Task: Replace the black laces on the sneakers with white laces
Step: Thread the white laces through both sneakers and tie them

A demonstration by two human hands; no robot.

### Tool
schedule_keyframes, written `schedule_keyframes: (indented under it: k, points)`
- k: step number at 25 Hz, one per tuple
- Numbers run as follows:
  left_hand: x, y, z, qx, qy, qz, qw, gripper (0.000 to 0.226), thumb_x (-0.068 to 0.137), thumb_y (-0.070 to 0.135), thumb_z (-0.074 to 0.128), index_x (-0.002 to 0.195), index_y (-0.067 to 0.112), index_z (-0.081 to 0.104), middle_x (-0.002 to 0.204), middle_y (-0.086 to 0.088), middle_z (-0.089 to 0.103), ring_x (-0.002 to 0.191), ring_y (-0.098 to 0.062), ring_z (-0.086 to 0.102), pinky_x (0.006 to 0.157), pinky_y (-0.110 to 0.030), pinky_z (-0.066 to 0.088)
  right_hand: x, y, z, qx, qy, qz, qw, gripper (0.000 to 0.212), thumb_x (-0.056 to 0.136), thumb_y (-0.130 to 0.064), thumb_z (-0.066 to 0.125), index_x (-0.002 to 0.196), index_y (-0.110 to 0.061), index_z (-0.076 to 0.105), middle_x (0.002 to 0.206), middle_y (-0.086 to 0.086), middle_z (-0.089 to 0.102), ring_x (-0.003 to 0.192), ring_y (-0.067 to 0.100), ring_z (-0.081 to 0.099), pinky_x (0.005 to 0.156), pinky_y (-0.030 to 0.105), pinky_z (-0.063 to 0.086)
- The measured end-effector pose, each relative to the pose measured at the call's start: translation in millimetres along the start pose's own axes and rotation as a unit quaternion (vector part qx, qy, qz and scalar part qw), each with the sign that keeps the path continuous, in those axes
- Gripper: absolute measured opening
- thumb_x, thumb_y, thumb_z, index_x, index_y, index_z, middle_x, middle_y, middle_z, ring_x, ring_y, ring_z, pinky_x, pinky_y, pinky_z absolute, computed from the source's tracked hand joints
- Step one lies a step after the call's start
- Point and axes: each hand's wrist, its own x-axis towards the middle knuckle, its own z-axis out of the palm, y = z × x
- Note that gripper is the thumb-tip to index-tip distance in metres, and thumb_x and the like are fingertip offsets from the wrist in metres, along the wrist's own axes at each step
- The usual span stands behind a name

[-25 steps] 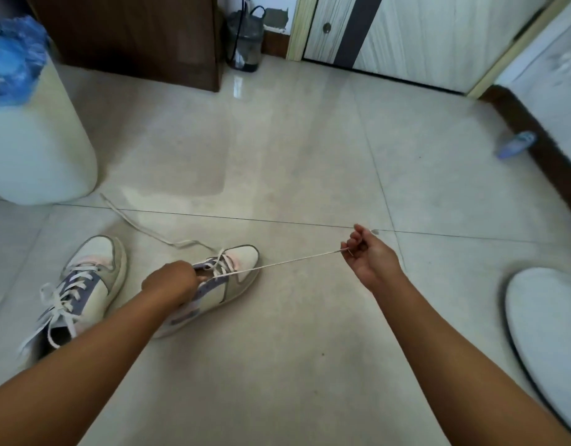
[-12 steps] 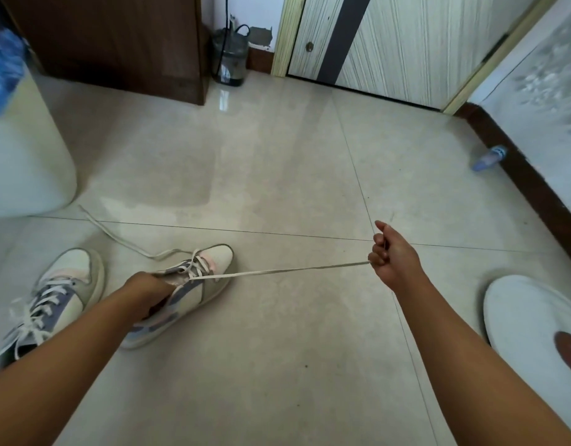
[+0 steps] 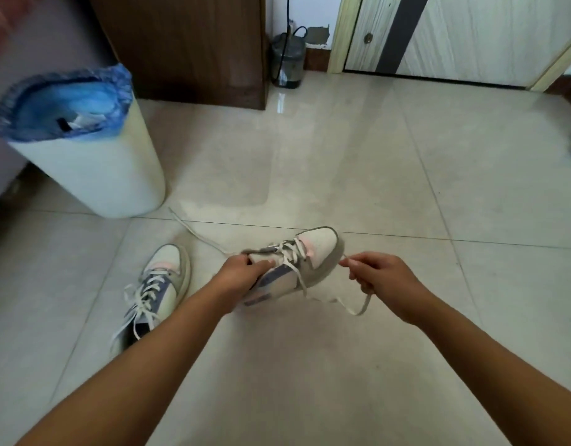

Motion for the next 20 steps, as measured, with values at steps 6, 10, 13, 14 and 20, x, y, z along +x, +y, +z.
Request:
schedule_keyframes:
  k: [6, 10, 13, 14, 20]
  points:
    - [-26.2, 17.1, 28.5, -0.128, -0.081, 0.034, 0.988, 0.014, 0.096, 0.028, 0.052, 0.093, 0.023, 0.065, 0.096, -0.004, 0.072, 0.09, -0.02, 0.068, 0.077, -0.039, 0.056, -9.6, -30.2, 42.5, 0.045, 0.005, -0.084, 0.995, 0.014, 0.089, -0.019, 0.063, 0.083, -0.02, 0.075, 0.066, -0.012, 0.068, 0.063, -0.007, 0.057, 0.058, 0.009, 0.043]
    - [-49.5, 36.6, 26.9, -0.18, -0.115, 0.06, 0.975, 0.022, 0.095, 0.023, 0.053, 0.112, 0.014, 0.063, 0.106, -0.014, 0.069, 0.09, -0.024, 0.067, 0.058, -0.03, 0.055, -25.5, -53.0, 39.2, 0.028, 0.025, -0.166, 0.985, 0.014, 0.087, -0.016, 0.065, 0.08, -0.021, 0.075, 0.08, 0.0, 0.07, 0.079, 0.006, 0.062, 0.073, 0.016, 0.048]
    - [-85.8, 71.9, 18.1, -0.202, -0.197, 0.111, 0.953, 0.02, 0.091, 0.003, 0.051, 0.106, 0.004, 0.064, 0.086, -0.009, 0.073, 0.073, -0.016, 0.07, 0.053, -0.023, 0.053, -39.4, -85.6, 34.1, 0.058, 0.039, -0.22, 0.973, 0.014, 0.086, -0.013, 0.064, 0.082, -0.02, 0.075, 0.083, 0.002, 0.071, 0.082, 0.008, 0.064, 0.075, 0.015, 0.049]
    - [-97.1, 87.9, 15.5, -0.196, -0.215, 0.134, 0.947, 0.021, 0.09, -0.003, 0.049, 0.104, 0.003, 0.064, 0.084, -0.007, 0.073, 0.071, -0.015, 0.07, 0.054, -0.022, 0.053, -42.8, -100.8, 27.9, 0.083, 0.04, -0.223, 0.97, 0.012, 0.085, -0.013, 0.065, 0.084, -0.02, 0.075, 0.083, 0.0, 0.073, 0.083, 0.008, 0.066, 0.075, 0.016, 0.05]
    - [-166.3, 185.5, 14.7, -0.161, -0.173, 0.228, 0.944, 0.029, 0.085, -0.002, 0.059, 0.109, 0.013, 0.066, 0.102, -0.007, 0.073, 0.085, -0.019, 0.071, 0.069, -0.025, 0.058, -72.5, -198.1, -24.0, 0.158, 0.051, -0.283, 0.945, 0.014, 0.079, -0.006, 0.07, 0.087, -0.016, 0.075, 0.079, -0.002, 0.075, 0.071, 0.008, 0.068, 0.063, 0.015, 0.051]
